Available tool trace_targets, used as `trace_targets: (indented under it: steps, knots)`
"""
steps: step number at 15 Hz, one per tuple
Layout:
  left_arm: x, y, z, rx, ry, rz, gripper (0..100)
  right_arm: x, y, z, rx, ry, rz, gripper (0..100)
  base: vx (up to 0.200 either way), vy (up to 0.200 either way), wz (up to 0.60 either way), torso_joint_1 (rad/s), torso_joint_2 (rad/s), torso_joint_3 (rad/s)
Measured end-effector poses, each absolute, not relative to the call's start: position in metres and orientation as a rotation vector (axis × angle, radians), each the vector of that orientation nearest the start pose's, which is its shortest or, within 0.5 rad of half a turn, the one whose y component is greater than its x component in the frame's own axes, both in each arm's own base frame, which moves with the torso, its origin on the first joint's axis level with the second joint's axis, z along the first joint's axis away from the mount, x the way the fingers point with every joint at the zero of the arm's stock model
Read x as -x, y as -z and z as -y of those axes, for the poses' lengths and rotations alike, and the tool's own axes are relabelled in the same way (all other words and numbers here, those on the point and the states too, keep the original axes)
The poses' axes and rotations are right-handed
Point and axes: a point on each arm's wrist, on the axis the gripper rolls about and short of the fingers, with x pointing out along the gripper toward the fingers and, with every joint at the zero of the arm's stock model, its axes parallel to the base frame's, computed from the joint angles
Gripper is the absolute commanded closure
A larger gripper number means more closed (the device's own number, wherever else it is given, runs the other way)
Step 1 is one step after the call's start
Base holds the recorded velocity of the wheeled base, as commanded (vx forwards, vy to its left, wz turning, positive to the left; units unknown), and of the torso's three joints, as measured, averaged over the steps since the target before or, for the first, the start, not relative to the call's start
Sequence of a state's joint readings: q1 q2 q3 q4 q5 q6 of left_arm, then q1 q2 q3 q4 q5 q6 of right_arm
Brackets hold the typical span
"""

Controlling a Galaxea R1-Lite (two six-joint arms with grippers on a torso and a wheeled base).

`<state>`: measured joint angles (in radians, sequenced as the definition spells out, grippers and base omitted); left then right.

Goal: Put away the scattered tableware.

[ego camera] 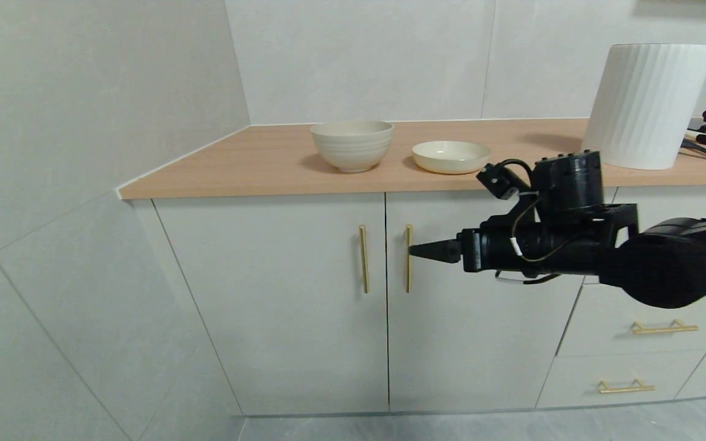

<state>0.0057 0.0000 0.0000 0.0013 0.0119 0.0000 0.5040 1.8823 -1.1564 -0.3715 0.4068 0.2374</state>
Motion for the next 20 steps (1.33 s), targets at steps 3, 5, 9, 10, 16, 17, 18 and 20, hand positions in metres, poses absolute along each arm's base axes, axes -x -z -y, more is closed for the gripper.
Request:
trace_targets:
  steps: [3, 5, 9, 10, 16, 17, 18, 20]
  knots:
    - [0.023, -0.075, 0.0, 0.0, -0.018, -0.001, 0, -0.341, -0.163, -0.207, -0.208, -0.875, -0.444, 0, 0.0, 0.0, 0.0, 0.0, 0.0, 0.0]
    - [0.023, -0.075, 0.0, 0.0, -0.017, -0.001, 0, -0.35, -0.144, -0.213, -0.209, -0.876, -0.431, 0, 0.0, 0.0, 0.0, 0.0, 0.0, 0.0]
    - [0.023, -0.075, 0.0, 0.0, -0.017, -0.001, 0, -0.358, -0.126, -0.216, -0.207, -0.851, -0.443, 0, 0.0, 0.0, 0.0, 0.0, 0.0, 0.0]
    - [0.023, -0.075, 0.0, 0.0, -0.018, -0.001, 0, -0.359, -0.124, -0.216, -0.207, -0.843, -0.447, 0, 0.0, 0.0, 0.0, 0.0, 0.0, 0.0]
    - [0.023, -0.075, 0.0, 0.0, -0.017, -0.001, 0, -0.375, -0.115, -0.222, -0.257, -0.82, -0.375, 0, 0.0, 0.0, 0.0, 0.0, 0.0, 0.0]
    - [0.023, -0.075, 0.0, 0.0, -0.018, -0.002, 0, -0.378, -0.113, -0.224, -0.257, -0.806, -0.371, 0, 0.0, 0.0, 0.0, 0.0, 0.0, 0.0]
    - [0.023, -0.075, 0.0, 0.0, -0.018, -0.002, 0, -0.382, -0.111, -0.226, -0.256, -0.783, -0.363, 0, 0.0, 0.0, 0.0, 0.0, 0.0, 0.0]
    - [0.023, -0.075, 0.0, 0.0, -0.017, -0.002, 0, -0.387, -0.105, -0.23, -0.269, -0.767, -0.36, 0, 0.0, 0.0, 0.0, 0.0, 0.0, 0.0]
